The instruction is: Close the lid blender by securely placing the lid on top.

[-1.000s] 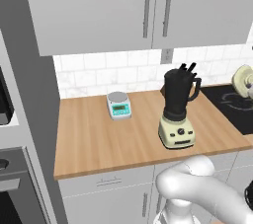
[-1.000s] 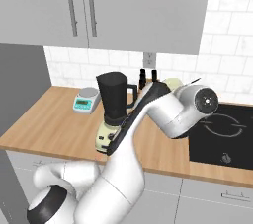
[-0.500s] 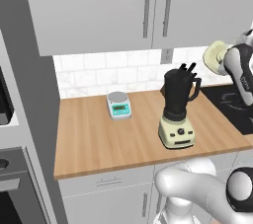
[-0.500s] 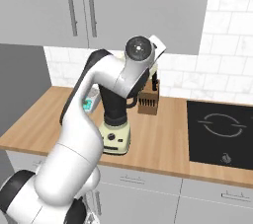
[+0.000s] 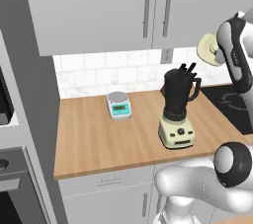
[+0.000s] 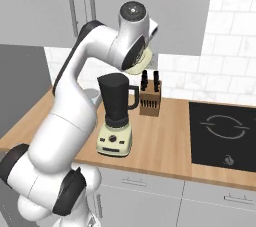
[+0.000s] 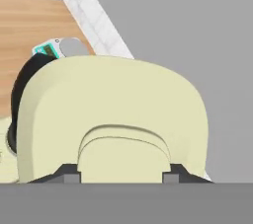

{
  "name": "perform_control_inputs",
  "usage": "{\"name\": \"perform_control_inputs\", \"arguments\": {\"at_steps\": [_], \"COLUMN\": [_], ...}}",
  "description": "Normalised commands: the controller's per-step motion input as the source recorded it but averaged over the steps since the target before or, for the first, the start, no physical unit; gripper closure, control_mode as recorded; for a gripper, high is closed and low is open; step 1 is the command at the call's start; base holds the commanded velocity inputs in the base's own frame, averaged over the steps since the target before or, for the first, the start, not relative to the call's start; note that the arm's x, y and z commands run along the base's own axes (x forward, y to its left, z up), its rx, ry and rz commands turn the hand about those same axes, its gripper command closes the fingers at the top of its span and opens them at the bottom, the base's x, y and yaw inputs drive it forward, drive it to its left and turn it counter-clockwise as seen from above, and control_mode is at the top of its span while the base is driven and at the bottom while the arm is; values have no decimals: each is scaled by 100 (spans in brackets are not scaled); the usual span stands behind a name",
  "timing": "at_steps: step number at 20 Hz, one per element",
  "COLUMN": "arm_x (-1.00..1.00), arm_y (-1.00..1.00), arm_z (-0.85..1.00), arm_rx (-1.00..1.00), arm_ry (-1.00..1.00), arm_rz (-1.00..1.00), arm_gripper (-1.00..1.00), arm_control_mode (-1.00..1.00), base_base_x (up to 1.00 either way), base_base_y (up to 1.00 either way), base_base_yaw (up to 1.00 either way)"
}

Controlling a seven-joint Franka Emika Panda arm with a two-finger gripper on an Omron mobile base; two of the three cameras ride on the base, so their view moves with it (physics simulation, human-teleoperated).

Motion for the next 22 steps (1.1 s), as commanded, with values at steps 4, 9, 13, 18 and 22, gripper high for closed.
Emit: {"name": "perform_control_inputs", "arguments": {"at_steps": [4,9,13,18,22], "arm_x": [0,0,0,-4,0], "arm_y": [7,26,34,22,24], "arm_z": [-7,-3,0,-12,-38], "arm_rx": [-3,-4,-2,0,0], "arm_ry": [4,20,24,10,7], "arm_rz": [0,0,0,0,0], "arm_gripper": [100,100,100,100,100], "arm_control_mode": [-100,-100,-100,-100,-100], "base_base_x": [0,0,0,0,0], "base_base_y": [0,0,0,0,0], "base_base_yaw": [0,0,0,0,0]}}
